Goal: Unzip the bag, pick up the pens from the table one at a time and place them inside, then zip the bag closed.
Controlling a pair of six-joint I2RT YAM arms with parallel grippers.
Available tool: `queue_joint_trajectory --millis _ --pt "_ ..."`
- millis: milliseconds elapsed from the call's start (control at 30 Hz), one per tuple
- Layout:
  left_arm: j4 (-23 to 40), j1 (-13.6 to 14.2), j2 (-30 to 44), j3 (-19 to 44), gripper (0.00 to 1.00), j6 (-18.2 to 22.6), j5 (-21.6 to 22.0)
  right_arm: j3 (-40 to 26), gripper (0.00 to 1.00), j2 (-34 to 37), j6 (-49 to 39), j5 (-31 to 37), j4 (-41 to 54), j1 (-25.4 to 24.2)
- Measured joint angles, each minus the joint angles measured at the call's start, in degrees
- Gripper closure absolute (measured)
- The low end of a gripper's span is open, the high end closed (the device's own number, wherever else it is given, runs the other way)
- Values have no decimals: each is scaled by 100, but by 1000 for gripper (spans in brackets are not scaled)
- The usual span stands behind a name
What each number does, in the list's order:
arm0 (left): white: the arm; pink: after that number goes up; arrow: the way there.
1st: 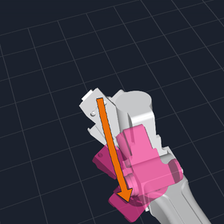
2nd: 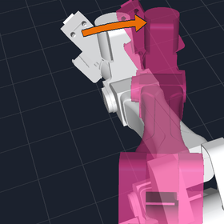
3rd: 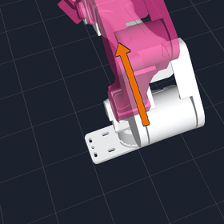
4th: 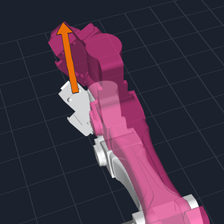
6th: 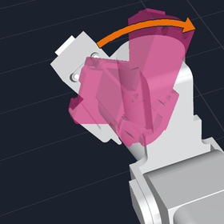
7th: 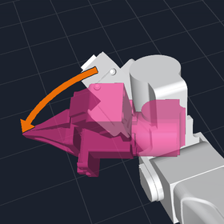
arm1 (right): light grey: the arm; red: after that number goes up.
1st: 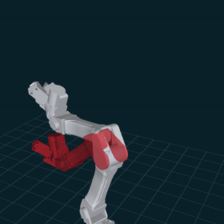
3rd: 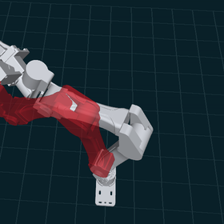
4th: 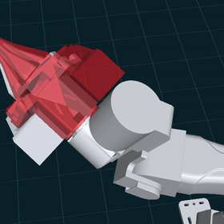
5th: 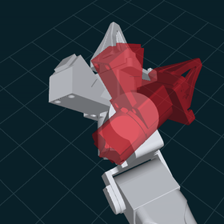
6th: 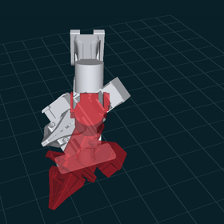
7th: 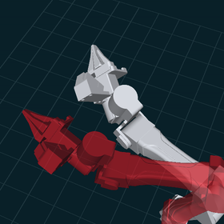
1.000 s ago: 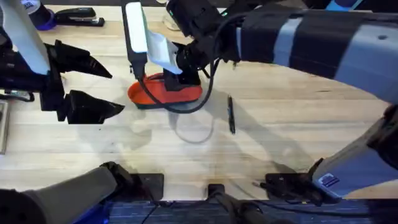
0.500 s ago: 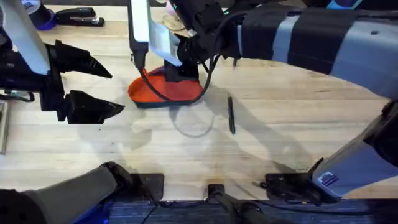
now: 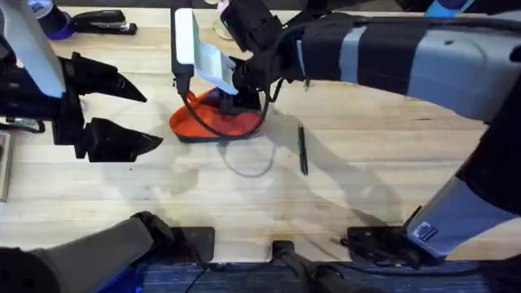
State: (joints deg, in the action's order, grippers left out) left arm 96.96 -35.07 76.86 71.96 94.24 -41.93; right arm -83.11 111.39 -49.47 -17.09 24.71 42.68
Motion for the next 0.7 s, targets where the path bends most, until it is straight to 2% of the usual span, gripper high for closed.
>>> queue_joint_trajectory --millis 200,233,267,433,467,700 --pt "-7 0 0 -2 7 1 0 -4 969 0 2 18 7 4" --pt "-6 0 0 0 7 0 0 -4 943 0 14 18 11 4" --pt "-6 0 0 0 7 0 0 -4 840 0 34 23 19 4" --pt "-7 0 0 -2 7 0 0 -4 111 0 39 40 66 4" --pt "-7 0 0 -1 7 0 0 -4 35 0 25 42 67 4" --pt "-7 0 0 -2 7 0 0 -4 5 0 37 45 72 7"
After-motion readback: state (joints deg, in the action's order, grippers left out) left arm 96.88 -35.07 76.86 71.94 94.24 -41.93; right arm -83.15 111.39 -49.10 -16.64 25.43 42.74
